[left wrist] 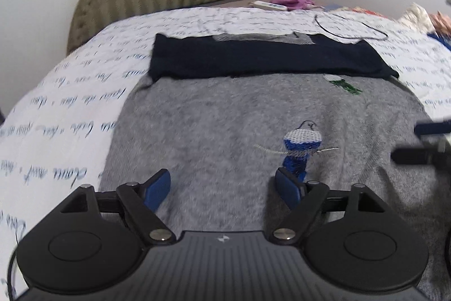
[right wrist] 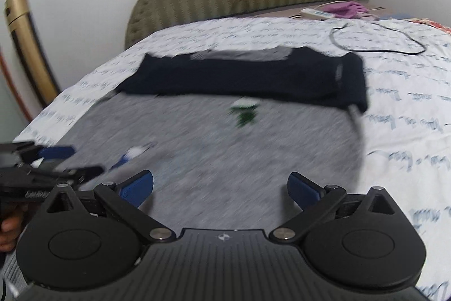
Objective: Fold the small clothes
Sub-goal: 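Move both tools toward the sweater's ribbed hem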
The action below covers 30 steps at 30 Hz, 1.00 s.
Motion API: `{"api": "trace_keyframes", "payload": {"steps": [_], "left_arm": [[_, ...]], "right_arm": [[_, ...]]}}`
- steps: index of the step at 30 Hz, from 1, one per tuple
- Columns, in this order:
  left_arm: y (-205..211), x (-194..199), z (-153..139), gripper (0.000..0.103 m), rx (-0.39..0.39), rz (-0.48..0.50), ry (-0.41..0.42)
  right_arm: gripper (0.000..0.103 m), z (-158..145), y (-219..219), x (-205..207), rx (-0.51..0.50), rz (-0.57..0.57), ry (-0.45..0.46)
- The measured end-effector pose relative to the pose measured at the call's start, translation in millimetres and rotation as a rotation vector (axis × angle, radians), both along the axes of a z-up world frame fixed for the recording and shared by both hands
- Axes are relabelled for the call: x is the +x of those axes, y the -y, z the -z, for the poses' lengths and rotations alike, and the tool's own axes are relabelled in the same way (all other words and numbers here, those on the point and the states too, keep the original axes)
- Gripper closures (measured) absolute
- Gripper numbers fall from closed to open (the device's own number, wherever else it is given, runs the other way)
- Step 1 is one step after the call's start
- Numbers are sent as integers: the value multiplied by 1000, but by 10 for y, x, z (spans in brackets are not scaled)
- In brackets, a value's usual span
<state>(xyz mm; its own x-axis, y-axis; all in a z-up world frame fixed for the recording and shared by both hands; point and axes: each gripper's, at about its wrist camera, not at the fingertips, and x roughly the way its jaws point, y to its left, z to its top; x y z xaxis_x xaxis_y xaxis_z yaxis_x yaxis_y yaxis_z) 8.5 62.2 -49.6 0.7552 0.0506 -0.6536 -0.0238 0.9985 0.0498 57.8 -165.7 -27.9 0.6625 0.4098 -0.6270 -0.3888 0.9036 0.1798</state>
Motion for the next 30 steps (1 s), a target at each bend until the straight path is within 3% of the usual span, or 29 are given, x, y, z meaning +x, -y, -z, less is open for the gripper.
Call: {"api": "trace_keyframes", "payload": {"steps": [4, 11, 17, 30], "left_arm": [[-72, -97, -8, 21, -14, -18, 5], [-17, -306, 6, 19, -13, 6, 8], [108, -502, 35, 19, 44, 25, 30], [-10, -830, -89, 18, -19, -8, 12]], "right_arm": [[0, 72, -107, -167, -82, -9, 21], [0, 81, -50, -381, -76, -18, 21], [0, 132, -103, -518, -118, -27, 51], [0, 122, -184, -802, -165, -73, 91]]}}
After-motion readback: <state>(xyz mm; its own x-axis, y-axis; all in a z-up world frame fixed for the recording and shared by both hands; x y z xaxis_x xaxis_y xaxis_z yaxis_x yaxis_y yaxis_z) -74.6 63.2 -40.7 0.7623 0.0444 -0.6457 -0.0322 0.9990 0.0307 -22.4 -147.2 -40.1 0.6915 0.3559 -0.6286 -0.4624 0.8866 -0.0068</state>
